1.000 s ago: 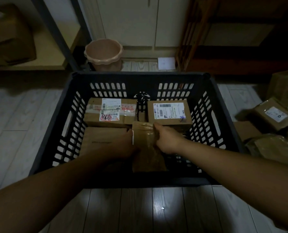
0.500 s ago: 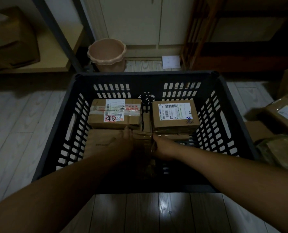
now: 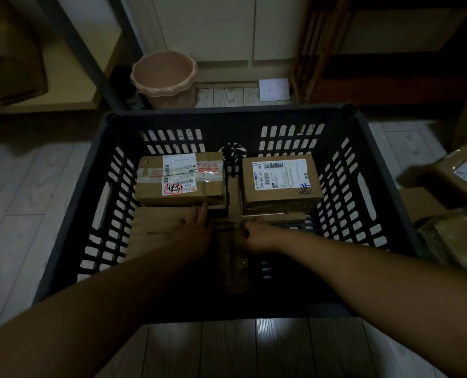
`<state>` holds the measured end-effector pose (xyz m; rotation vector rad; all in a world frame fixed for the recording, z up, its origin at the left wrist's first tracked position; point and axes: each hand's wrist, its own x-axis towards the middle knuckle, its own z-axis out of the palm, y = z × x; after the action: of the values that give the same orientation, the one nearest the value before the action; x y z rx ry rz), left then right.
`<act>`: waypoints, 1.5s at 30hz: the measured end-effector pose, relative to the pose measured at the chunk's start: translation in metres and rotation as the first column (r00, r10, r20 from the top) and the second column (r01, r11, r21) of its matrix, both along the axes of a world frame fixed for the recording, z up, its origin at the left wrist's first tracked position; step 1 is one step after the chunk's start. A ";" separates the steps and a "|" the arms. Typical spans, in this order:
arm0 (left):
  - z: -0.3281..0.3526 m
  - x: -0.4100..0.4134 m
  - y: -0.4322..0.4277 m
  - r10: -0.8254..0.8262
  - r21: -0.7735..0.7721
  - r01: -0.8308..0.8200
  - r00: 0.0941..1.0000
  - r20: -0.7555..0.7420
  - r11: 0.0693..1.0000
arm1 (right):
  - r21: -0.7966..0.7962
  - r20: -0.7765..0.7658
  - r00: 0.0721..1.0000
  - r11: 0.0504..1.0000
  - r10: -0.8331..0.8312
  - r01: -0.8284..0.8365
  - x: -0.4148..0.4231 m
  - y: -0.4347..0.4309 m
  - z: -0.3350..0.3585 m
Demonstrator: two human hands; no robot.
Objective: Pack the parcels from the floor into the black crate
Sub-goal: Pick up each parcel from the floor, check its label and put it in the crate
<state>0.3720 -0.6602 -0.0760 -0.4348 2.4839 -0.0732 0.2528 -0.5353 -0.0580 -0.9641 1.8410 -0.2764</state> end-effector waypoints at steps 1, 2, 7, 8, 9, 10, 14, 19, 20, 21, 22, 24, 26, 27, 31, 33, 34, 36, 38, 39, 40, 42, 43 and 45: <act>0.003 0.000 0.000 -0.010 -0.004 0.010 1.000 0.014 1.000 | 0.028 0.001 1.000 0.999 0.019 -0.019 0.000 0.000 -0.004; 0.002 0.000 -0.001 -0.016 0.007 0.015 1.000 0.006 1.000 | 0.043 0.003 1.000 0.999 0.029 -0.029 0.000 0.000 -0.008; 0.044 0.000 -0.011 0.161 0.248 -0.175 0.984 0.077 0.953 | -0.001 0.037 0.999 0.999 -0.033 0.033 -0.001 0.012 0.027; 0.064 0.003 -0.012 0.198 0.246 -0.218 0.975 0.103 0.945 | -0.018 0.056 0.995 0.996 -0.084 0.085 -0.001 0.017 0.044; 0.091 0.007 -0.010 0.212 0.219 -0.235 0.969 0.124 0.947 | -0.018 0.073 0.989 0.991 -0.131 0.133 -0.002 0.023 0.065; 0.119 0.013 -0.008 0.226 0.189 -0.252 0.963 0.150 0.949 | -0.020 0.077 0.981 0.984 -0.176 0.178 -0.003 0.029 0.089; 0.247 0.036 0.003 0.416 0.265 -0.435 0.900 0.127 0.860 | -0.030 0.014 0.968 0.968 -0.251 0.251 -0.003 0.049 0.213; 0.437 0.050 0.044 0.525 0.367 -0.492 0.851 0.013 0.789 | -0.048 -0.055 0.973 0.974 -0.226 0.223 0.001 0.081 0.383; 0.472 0.052 0.054 0.513 0.375 -0.472 0.859 -0.010 0.798 | -0.039 -0.064 0.970 0.972 -0.234 0.231 0.001 0.089 0.418; 0.506 0.053 0.063 0.515 0.381 -0.468 0.857 -0.026 0.797 | -0.045 -0.074 0.968 0.970 -0.242 0.239 0.000 0.096 0.448; 0.537 0.055 0.072 0.524 0.381 -0.473 0.851 -0.036 0.794 | -0.056 -0.077 0.965 0.968 -0.250 0.247 -0.001 0.103 0.478; 0.586 0.058 0.087 0.532 0.381 -0.472 0.845 -0.062 0.795 | -0.099 -0.098 0.961 0.963 -0.258 0.249 -0.002 0.118 0.532; 0.626 0.060 0.102 0.533 0.395 -0.452 0.838 -0.121 0.800 | -0.146 -0.127 0.950 0.952 -0.286 0.268 -0.001 0.134 0.578; 0.642 0.062 0.109 0.550 0.415 -0.451 0.821 -0.154 0.790 | -0.166 -0.135 0.942 0.944 -0.307 0.284 -0.001 0.144 0.599; 0.687 0.064 0.134 0.602 0.491 -0.442 0.764 -0.232 0.750 | -0.267 -0.205 0.876 0.886 -0.437 0.380 0.007 0.195 0.659; 0.708 0.062 0.150 0.566 0.505 -0.387 0.779 -0.269 0.772 | -0.305 -0.243 0.813 0.837 -0.529 0.454 0.015 0.231 0.683; 0.717 0.059 0.157 0.544 0.517 -0.347 0.785 -0.297 0.783 | -0.328 -0.260 0.780 0.812 -0.569 0.483 0.018 0.249 0.692; 0.740 0.053 0.180 0.495 0.527 -0.273 0.798 -0.343 0.805 | -0.356 -0.296 0.709 0.763 -0.640 0.539 0.026 0.287 0.712; 0.760 0.044 0.204 0.429 0.498 -0.207 0.818 -0.384 0.842 | -0.376 -0.320 0.643 0.716 -0.696 0.588 0.029 0.321 0.731; 0.771 0.039 0.218 0.395 0.495 -0.173 0.832 -0.389 0.852 | -0.385 -0.329 0.618 0.698 -0.715 0.603 0.030 0.338 0.741; 0.781 0.033 0.233 0.371 0.509 -0.140 0.844 -0.388 0.850 | -0.395 -0.339 0.595 0.684 -0.729 0.612 0.032 0.354 0.751; 0.799 0.021 0.265 0.341 0.553 -0.085 0.860 -0.379 0.829 | -0.422 -0.347 0.562 0.660 -0.751 0.621 0.030 0.387 0.765; 0.806 0.014 0.281 0.337 0.577 -0.063 0.861 -0.380 0.814 | -0.434 -0.348 0.550 0.650 -0.759 0.623 0.029 0.404 0.771; 0.815 -0.002 0.315 0.315 0.592 -0.023 0.863 -0.395 0.806 | -0.456 -0.367 0.525 0.641 -0.768 0.618 0.024 0.439 0.781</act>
<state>0.3699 -0.3455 0.7387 -0.4525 2.7438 0.9524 0.2766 -0.0959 0.7232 -0.4013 2.7421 -0.8533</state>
